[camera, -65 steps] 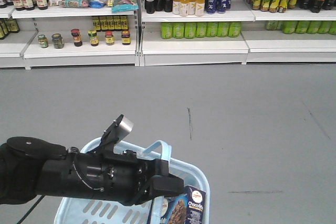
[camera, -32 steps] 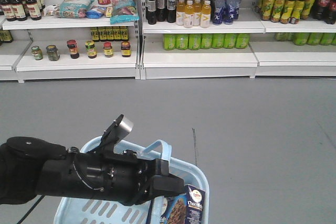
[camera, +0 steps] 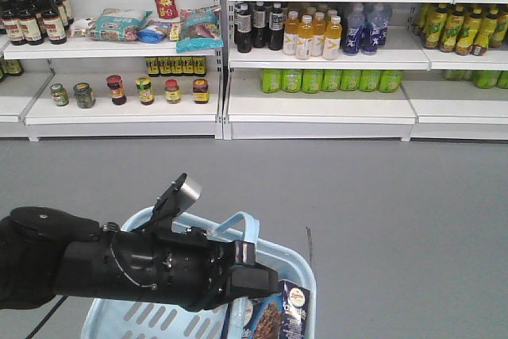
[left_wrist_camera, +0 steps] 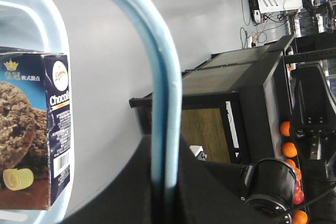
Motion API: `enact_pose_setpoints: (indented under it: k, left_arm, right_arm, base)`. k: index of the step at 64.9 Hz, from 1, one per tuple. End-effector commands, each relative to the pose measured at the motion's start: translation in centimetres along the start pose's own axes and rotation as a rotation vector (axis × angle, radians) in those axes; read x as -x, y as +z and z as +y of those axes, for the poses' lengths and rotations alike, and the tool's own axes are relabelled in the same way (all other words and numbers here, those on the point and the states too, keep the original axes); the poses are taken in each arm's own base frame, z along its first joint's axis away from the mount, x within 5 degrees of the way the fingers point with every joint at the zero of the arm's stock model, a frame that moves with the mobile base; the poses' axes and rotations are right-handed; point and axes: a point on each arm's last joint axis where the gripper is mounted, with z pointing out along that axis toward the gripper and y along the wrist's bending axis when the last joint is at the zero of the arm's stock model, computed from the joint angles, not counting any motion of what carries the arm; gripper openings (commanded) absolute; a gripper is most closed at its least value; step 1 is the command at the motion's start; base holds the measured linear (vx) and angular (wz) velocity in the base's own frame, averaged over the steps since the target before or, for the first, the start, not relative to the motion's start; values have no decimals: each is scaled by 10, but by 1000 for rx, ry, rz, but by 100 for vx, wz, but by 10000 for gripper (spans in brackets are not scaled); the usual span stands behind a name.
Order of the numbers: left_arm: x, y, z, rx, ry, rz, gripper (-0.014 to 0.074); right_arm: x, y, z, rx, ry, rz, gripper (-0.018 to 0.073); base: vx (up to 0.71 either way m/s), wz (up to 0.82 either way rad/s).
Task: Left arm holds basket, right arm returns cookies
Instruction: 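Drive toward the drink shelves keeping the basket in the left gripper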
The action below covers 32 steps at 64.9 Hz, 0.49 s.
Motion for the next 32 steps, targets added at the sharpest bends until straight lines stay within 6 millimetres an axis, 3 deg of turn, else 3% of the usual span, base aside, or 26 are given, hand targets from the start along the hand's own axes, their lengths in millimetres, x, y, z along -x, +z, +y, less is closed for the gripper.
enact_pose_setpoints:
  k: [1,32]
  left_arm:
    - [6,-7,-23,-118,-17,-37,-8]
    - [6,-7,-23,-118,-17,-37,-6]
  right_arm:
    - [6,-1,0,-4,-4,-79,-8]
    - [6,-1,0,-4,-4,-79,-8]
  base:
    - [34,2]
    - [35,-4]
